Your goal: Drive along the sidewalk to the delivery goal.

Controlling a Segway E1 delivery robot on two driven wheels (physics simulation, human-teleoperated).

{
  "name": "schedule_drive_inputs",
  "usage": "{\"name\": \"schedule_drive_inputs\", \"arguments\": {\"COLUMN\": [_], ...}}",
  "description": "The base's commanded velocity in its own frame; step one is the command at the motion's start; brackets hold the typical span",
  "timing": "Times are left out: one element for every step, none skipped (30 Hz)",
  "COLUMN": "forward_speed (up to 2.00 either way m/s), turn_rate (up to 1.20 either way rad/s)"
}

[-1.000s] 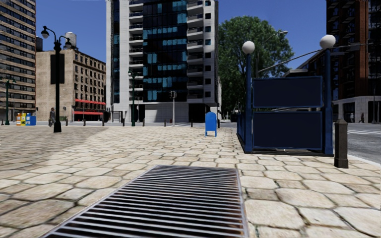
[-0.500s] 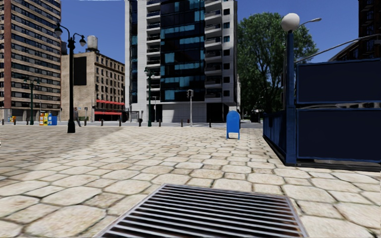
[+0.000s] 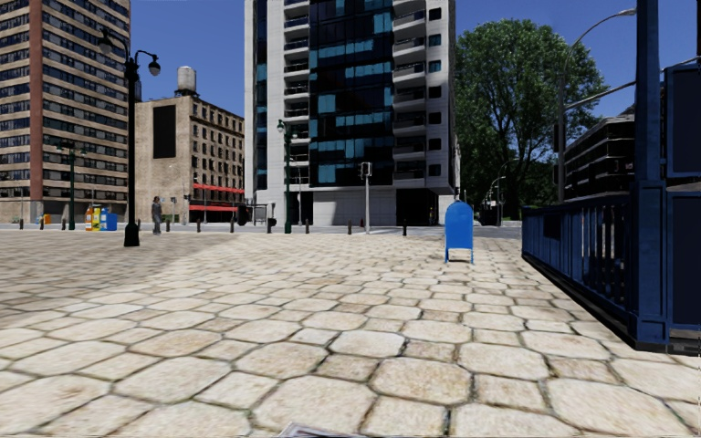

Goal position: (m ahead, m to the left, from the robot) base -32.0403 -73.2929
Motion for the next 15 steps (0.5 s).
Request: {"name": "schedule_drive_inputs", "arguments": {"forward_speed": [2.0,2.0,2.0,2.0,2.0,2.0,2.0,2.0,2.0,2.0,2.0,2.0,2.0,2.0,2.0], "turn_rate": [0.0,0.0,0.0,0.0,0.0,0.0,0.0,0.0,0.0,0.0,0.0,0.0,0.0,0.0,0.0]}}
